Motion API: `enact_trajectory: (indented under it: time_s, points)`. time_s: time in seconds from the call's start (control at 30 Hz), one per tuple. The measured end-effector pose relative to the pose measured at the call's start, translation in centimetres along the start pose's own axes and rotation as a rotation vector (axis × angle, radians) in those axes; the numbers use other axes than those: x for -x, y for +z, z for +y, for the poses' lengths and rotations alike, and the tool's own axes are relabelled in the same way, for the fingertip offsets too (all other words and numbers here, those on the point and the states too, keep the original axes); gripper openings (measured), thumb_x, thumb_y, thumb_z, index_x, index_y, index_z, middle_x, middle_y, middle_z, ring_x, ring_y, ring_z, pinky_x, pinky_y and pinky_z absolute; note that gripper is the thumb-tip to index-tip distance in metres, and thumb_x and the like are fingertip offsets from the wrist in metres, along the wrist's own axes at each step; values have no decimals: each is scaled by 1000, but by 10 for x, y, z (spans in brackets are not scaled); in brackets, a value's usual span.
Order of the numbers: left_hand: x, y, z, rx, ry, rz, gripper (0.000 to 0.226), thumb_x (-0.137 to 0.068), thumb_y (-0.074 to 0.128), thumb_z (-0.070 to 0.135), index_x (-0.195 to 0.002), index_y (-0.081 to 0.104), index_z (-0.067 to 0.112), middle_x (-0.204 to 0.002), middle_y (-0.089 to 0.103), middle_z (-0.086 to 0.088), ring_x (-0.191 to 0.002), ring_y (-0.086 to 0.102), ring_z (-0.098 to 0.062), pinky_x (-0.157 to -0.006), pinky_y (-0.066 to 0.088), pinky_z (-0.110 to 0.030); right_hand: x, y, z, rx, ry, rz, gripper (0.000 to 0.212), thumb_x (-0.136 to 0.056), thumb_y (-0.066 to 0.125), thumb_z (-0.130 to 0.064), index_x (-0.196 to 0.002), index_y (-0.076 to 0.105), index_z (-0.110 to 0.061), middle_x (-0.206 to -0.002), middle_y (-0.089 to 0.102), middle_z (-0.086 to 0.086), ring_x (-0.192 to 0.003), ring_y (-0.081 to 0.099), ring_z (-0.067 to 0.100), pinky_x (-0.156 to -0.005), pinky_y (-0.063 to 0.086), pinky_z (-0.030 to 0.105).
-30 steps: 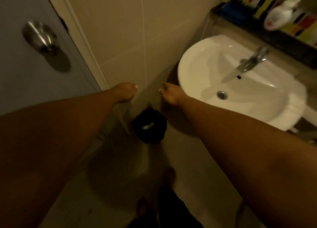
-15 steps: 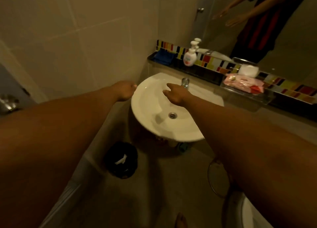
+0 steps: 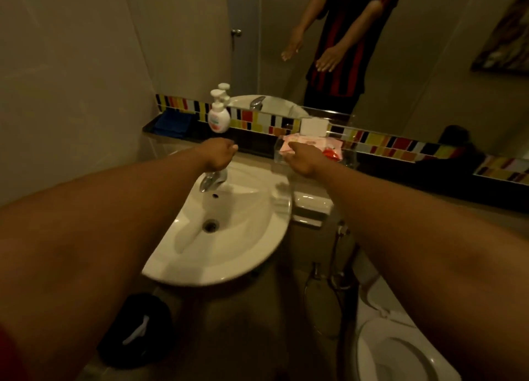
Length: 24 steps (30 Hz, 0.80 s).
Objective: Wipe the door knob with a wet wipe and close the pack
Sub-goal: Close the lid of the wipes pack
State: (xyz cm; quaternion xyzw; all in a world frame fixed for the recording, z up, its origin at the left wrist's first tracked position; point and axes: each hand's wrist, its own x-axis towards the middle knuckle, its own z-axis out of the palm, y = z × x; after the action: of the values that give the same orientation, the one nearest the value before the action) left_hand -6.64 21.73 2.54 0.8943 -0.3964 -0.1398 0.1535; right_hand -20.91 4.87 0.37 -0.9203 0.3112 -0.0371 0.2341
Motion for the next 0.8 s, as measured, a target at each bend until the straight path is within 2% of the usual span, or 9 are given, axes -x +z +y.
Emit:
enact_trajectory:
  time_s: [0.23, 0.4, 0.5, 0.6, 0.73, 0.8]
  points:
    - [-100, 14, 61, 26, 70, -36, 45, -104, 31, 31, -136, 51, 7, -144, 48, -18, -132, 45, -33, -108, 34, -39, -71, -42, 69, 32, 68, 30, 53, -102, 41, -32, -149, 30, -12, -154, 34, 14, -140, 34, 33, -112, 30, 42]
    - [-153, 33, 72, 98, 94, -82, 43, -104, 30, 30, -133, 53, 8, -140, 52, -18, -128, 48, -31, -104, 36, -36, -107, -37, 95, -5, 111, 14, 55, -102, 42, -34, -150, 28, -12, -156, 32, 14, -141, 32, 33, -112, 29, 42]
    - [-193, 46, 80, 123, 126, -125, 42, -104, 29, 31, -131, 55, 11, -136, 55, -16, -123, 52, -30, -95, 38, -33, -132, -33, 115, -10, 161, 11, 53, -101, 43, -33, -148, 33, -10, -151, 39, 16, -135, 40, 34, -109, 34, 43]
    - [-233, 56, 89, 164, 142, -161, 44, -104, 28, 33, -131, 55, 11, -132, 58, -16, -119, 54, -30, -92, 40, -34, -156, -33, 132, -68, 217, 52, 43, -101, 43, -27, -140, 45, -10, -137, 53, 17, -120, 53, 32, -100, 45, 42]
    - [-286, 74, 97, 241, 129, -185, 44, -104, 30, 31, -131, 56, 8, -132, 57, -17, -118, 55, -30, -99, 43, -38, -193, -30, 150, -186, 309, 134, 38, -100, 43, -24, -134, 50, -10, -134, 56, 16, -119, 53, 32, -91, 42, 37]
    - [-308, 88, 98, 256, 103, -201, 43, -103, 32, 30, -126, 59, 5, -128, 60, -18, -112, 57, -29, -99, 44, -40, -211, -25, 159, -252, 343, 159, 30, -99, 43, -21, -122, 58, -8, -121, 61, 15, -110, 57, 32, -84, 44, 36]
